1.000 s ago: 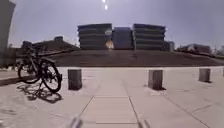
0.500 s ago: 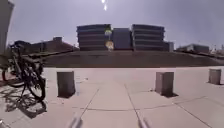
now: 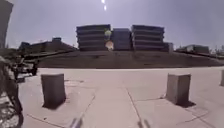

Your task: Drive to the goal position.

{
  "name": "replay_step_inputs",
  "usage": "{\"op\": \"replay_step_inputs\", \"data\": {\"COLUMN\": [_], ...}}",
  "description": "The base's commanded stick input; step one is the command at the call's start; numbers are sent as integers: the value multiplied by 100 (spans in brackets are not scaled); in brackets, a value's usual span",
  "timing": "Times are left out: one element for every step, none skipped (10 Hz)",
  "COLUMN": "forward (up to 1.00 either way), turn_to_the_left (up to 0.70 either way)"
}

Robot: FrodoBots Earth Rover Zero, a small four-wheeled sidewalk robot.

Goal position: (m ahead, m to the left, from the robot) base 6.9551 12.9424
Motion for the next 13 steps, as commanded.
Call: {"op": "replay_step_inputs", "data": {"forward": [100,100,100,100,100,100,100,100,100,100,100,100,100], "turn_to_the_left": [0,0,0,0,0,0,0,0,0,0,0,16,40]}}
